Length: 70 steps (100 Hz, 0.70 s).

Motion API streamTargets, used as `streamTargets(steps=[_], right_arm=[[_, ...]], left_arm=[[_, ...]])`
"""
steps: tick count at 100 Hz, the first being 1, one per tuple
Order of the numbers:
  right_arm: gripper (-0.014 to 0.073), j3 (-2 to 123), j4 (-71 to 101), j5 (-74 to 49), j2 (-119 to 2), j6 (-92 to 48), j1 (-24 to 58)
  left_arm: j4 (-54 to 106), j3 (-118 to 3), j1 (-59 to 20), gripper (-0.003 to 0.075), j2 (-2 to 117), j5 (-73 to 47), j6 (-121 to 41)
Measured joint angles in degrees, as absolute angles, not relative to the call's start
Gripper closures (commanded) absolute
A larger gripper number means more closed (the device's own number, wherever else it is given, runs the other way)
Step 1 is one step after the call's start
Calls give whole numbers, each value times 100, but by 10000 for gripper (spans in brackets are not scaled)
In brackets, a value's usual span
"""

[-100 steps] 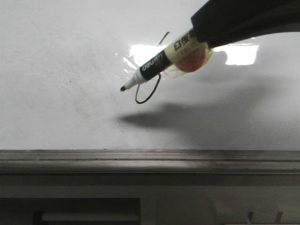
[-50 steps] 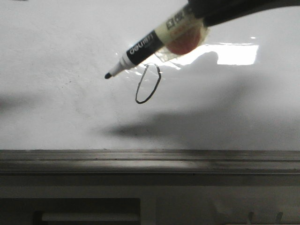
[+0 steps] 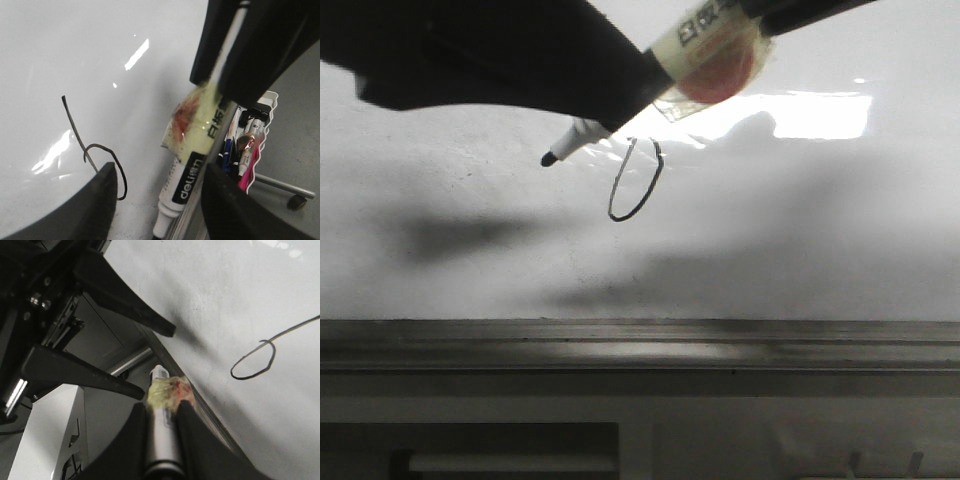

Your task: Write number 6 on whiteboard

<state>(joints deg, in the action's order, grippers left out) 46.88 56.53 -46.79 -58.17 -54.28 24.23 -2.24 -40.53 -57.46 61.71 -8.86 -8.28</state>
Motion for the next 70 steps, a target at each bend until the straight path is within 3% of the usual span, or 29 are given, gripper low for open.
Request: streamTargets(steps=[14,39,70], right_arm=[[638,4688,5643,-4679,-5817,-5428,2423],[638,4690,5643,-4647,-5817,-5428,2423],[638,4700,5656,-4611,-5864,-5428,2420]], left_arm=[[-253,-4056,-5746,385,6220,-876,-828],[-330,-4056,-5746,514,6222,-797,-828],[-340,-4056,-5746,520,6361,-776,-829]])
